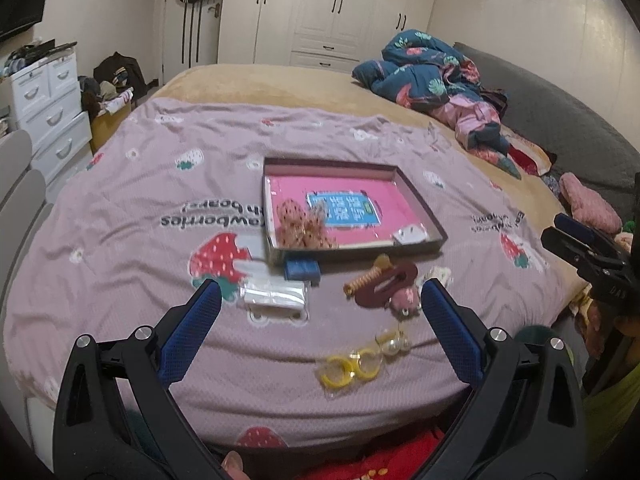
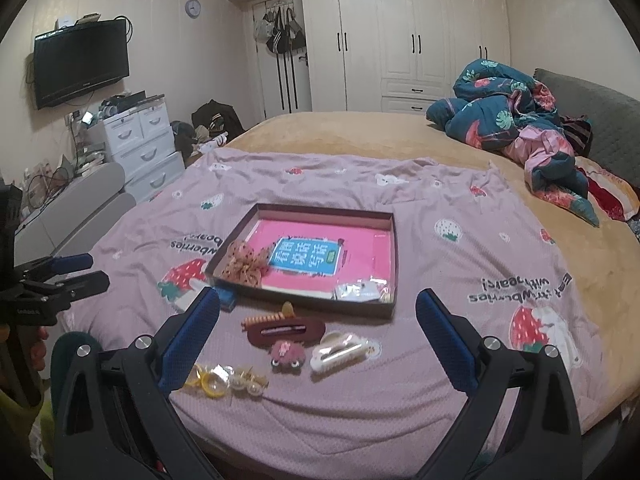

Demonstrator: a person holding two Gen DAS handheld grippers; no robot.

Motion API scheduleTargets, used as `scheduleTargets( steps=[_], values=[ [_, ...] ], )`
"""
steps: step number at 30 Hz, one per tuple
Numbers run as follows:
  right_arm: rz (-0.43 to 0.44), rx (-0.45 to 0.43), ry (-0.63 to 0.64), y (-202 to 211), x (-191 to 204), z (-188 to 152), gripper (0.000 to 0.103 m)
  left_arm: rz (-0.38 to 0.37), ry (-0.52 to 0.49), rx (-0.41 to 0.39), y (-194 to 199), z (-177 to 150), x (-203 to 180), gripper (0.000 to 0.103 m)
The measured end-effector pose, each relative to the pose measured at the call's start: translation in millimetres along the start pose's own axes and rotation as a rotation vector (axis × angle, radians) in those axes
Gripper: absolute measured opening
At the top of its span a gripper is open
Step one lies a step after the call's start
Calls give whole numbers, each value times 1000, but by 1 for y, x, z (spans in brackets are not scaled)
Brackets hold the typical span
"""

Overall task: Organize jewelry
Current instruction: 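Withdraw both tools from the box back over the bed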

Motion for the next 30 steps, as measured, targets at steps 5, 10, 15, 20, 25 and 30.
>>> scheduleTargets(
  steps=[5,10,15,20,25,30],
  values=[
    [0,23,12,0,4,-15,98,1,-15,16,-3,-15,-6,93],
    [-2,53,18,-3,4,-30,98,-7,-31,49,-10,-29,-10,93],
    [4,96,16,-11,4,-44,98,-11,-27,102,-24,-47,-12,93],
    [6,145,17,-24,4,-59,98,-16,-34,165,-42,-67,-13,93],
    [20,178,1,-35,3,-69,98,-20,-34,233,-64,-88,-11,93],
    [28,211,-13,-48,2,-76,98,-45,-5,301,-85,-108,-6,93]
  ],
)
Point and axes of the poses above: each gripper's, at about its wrist camera, not at the fingertips, and y roughly against the way its jaws point, x to its left, z to its top, the point moved 7 cm from there along -y, roughly the way its jaws point, and after that the axes turned 10 degrees about -z, right-handed, at the moved point
